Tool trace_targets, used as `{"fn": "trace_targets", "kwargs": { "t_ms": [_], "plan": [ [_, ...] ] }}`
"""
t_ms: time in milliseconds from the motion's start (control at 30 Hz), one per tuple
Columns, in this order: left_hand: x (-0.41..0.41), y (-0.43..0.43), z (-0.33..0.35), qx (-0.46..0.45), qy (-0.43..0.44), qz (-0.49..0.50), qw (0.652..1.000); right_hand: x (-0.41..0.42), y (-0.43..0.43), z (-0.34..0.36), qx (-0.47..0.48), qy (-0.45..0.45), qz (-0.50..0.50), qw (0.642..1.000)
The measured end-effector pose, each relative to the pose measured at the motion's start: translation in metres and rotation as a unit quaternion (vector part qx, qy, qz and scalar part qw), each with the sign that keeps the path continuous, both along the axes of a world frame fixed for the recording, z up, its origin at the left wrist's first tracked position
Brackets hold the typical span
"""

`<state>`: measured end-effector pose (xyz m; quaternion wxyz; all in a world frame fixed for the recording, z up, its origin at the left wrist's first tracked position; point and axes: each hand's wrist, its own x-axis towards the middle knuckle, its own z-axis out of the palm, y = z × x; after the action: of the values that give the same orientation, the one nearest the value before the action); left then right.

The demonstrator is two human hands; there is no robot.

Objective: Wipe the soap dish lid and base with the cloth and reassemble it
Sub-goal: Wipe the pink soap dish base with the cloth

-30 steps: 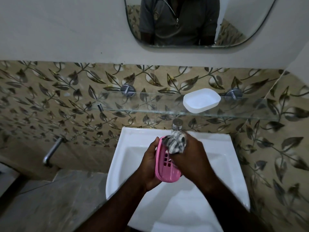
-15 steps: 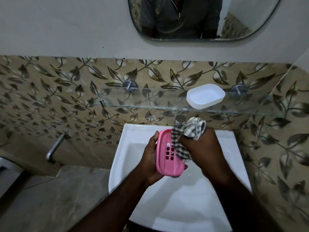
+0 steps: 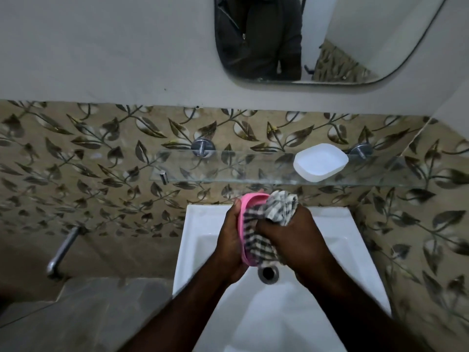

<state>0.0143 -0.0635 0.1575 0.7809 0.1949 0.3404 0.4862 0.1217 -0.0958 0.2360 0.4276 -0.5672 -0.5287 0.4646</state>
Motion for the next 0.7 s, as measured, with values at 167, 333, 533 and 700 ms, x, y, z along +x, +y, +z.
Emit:
{"fn": "trace_targets", "kwargs": {
  "t_ms": [167, 333, 533, 700],
  "plan": [
    [-0.011, 0.002, 0.004, 0.023, -0.065, 0.028, 0.997, -0.023, -0.027, -0.016, 0.141, -0.168, 0.043, 0.975],
    [-0.016, -0.004, 0.003, -0.009, -0.054, -0.023, 0.998, -0.003, -0.045, -0.044, 0.15, -0.355, 0.073, 0.92],
    [0.001, -0.007, 0.02, 0.005, -0.064, -0.004, 0.998, -0.013, -0.045, -0.021, 0.069, 0.011, -0.026, 0.997],
    [0.001, 0.011, 0.033, 0.0, -0.106, -0.004, 0.994, 0.003, -0.046, -0.035, 0.331, -0.339, 0.113, 0.873]
  ]
}}
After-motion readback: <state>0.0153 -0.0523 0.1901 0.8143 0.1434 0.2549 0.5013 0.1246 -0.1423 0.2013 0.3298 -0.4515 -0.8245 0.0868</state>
